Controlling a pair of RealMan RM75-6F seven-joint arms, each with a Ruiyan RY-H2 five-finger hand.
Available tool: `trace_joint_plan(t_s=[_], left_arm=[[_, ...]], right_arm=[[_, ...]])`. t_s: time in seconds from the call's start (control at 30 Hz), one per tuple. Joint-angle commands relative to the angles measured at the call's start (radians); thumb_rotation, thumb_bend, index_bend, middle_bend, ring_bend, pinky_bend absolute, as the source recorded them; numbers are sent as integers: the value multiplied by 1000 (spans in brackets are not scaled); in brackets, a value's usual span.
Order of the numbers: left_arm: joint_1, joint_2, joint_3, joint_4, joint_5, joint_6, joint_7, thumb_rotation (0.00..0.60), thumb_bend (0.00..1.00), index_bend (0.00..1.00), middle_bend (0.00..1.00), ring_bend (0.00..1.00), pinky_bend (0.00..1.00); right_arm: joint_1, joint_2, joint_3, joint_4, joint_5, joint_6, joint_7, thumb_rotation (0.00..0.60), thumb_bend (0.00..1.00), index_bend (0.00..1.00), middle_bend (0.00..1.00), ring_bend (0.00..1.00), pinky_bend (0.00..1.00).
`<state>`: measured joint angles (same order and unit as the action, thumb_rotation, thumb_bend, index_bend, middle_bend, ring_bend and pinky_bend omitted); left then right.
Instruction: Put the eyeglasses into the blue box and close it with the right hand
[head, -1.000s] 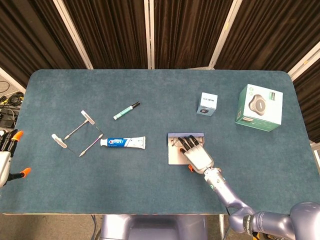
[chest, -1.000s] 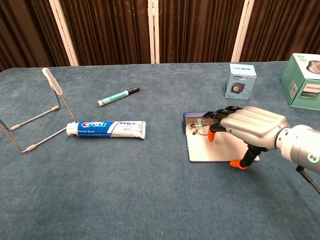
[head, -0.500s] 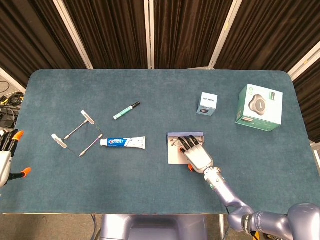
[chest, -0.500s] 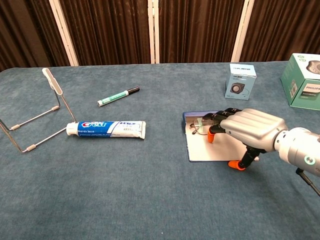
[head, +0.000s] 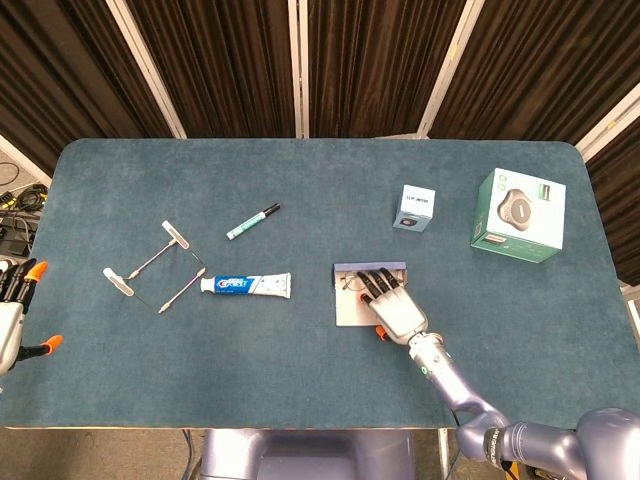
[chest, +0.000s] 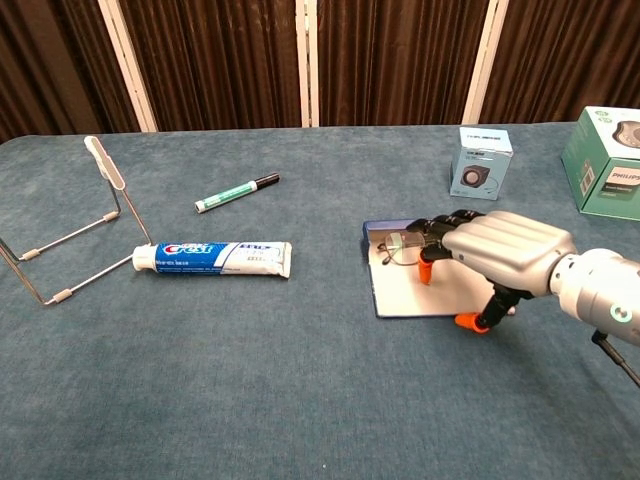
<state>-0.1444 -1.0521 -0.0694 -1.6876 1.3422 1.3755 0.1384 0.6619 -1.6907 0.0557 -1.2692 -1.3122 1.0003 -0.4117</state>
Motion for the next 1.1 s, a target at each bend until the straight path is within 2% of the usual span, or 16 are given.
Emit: trace_joint_plan(t_s=[0.03,0.47,0.6,0.7,0.9,1.1], left_arm=[[-1,0,0,-1,-1,0,1,600,0,0,0,0,0],[-3,1,-3,0,-6,-5,-2,600,0,0,0,0,0],[-4,2,-4,2,-9,-8,-6,600,0,0,0,0,0],[-5,1,-4,4,-10,-10,-6,600,0,0,0,0,0],[-7,0,-5,6,-13,-14,-5,600,0,0,0,0,0],[-8,-2,-4,5,-15,-16,0,600,0,0,0,0,0]], right_arm=[[2,2,15,0,-5,5,17,600,388,418,0,0,0],[35,-13,82,35,27,-13,18,600,388,424,0,0,0],[55,-28,129,67,70,-22,9,600,388,425,0,0,0],[63,-35,142,87,94,-34,-1,600,388,427,0,0,0],[62,-45,127,109,108,-53,-7,600,387,450,0,0,0],[57,-52,113,117,109,-58,-10,600,387,520,0,0,0]])
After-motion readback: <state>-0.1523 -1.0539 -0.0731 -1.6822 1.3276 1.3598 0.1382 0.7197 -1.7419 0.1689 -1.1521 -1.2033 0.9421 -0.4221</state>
